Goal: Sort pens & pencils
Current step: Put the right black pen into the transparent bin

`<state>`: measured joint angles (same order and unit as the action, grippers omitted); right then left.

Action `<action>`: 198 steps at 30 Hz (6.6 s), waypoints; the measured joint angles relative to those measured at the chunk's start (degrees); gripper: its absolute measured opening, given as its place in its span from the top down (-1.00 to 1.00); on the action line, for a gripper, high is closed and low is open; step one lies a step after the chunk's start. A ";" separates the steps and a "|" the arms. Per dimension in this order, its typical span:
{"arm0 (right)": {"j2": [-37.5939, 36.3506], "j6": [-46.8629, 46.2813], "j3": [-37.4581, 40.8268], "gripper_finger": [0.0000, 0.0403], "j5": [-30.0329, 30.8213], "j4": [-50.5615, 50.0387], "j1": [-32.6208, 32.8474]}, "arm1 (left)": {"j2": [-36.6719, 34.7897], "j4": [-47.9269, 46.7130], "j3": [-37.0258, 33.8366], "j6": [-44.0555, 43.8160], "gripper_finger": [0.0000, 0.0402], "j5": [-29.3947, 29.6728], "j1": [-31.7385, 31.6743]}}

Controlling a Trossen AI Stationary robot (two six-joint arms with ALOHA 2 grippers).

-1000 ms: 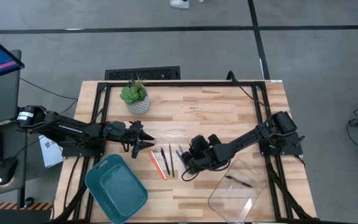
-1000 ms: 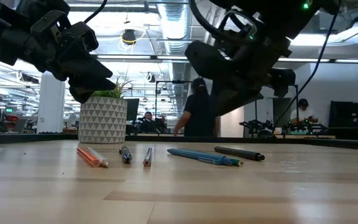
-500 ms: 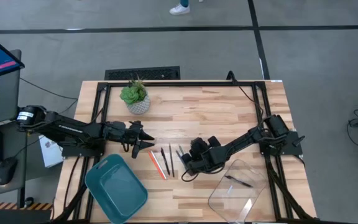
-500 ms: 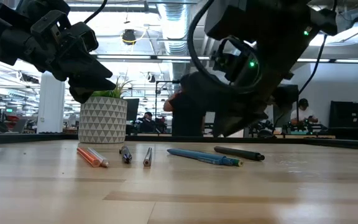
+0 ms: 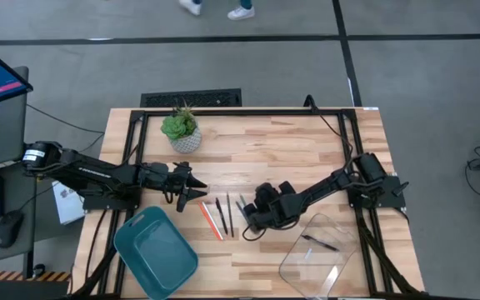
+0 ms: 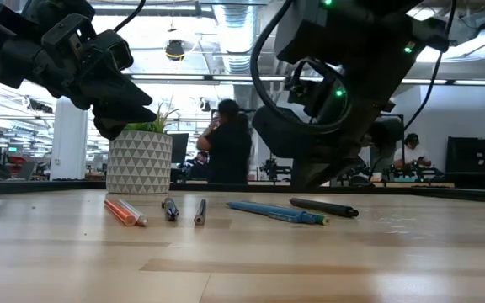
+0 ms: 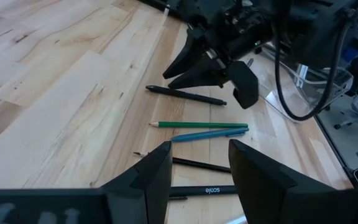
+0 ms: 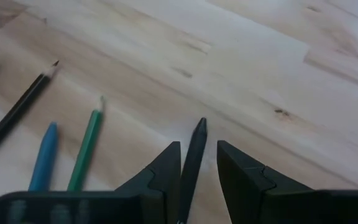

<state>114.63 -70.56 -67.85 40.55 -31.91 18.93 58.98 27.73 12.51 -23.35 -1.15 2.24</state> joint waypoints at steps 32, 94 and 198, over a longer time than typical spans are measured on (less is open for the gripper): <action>0.00 -1.56 0.00 0.38 -3.49 -0.63 -0.13 | 0.00 -0.02 0.00 0.00 0.26 0.00 0.00; 4.63 -2.94 2.69 0.38 2.33 7.04 -0.04 | 0.00 -0.09 0.00 -0.07 0.26 -0.13 0.02; 14.05 -8.55 2.56 0.38 20.22 14.43 2.08 | 0.00 -0.15 0.00 -0.70 0.26 -0.09 0.05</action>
<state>128.68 -79.11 -65.30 60.77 -17.47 21.02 58.98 27.57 12.51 -24.05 -1.23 2.28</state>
